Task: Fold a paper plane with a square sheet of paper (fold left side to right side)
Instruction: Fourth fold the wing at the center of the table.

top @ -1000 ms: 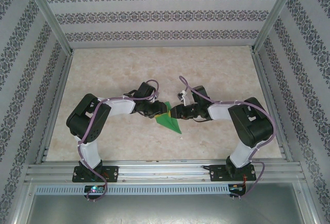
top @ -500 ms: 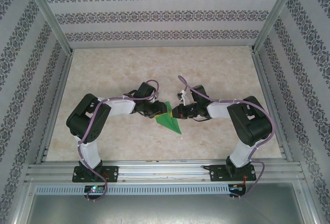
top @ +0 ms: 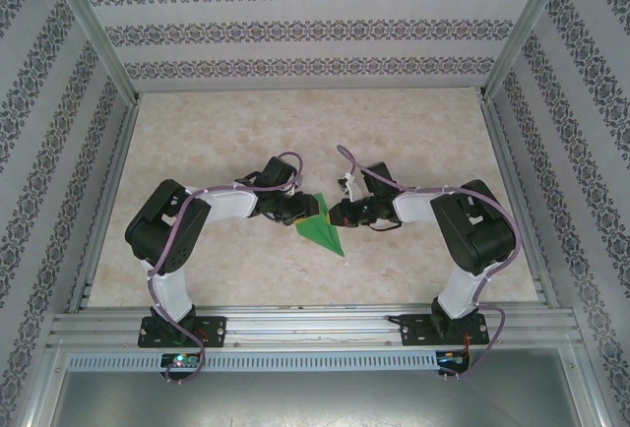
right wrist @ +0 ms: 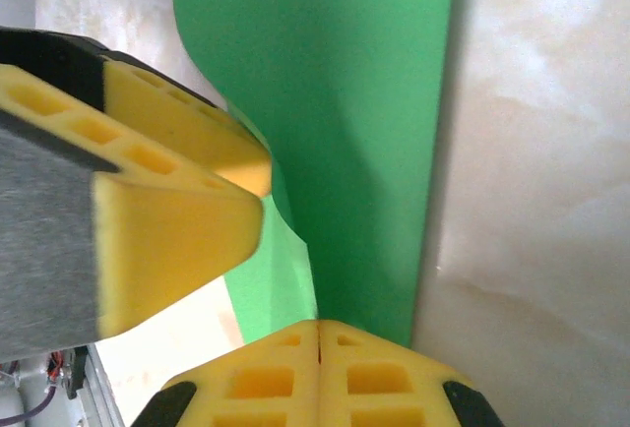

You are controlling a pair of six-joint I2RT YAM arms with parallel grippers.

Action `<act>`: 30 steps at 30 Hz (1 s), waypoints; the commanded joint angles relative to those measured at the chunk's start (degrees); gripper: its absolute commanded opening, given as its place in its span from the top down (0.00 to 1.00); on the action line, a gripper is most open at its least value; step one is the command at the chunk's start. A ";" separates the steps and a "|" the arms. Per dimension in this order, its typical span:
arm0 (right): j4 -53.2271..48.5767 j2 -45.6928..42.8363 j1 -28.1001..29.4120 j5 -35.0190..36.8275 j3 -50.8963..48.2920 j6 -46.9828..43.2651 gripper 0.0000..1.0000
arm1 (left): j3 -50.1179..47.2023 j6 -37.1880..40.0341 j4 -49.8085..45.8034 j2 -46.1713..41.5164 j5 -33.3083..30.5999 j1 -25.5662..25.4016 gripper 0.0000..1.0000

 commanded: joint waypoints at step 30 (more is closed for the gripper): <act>-2.76 1.60 -0.36 4.18 1.58 -2.34 1.00 | -1.09 0.75 -0.45 -0.38 -0.51 -0.52 0.54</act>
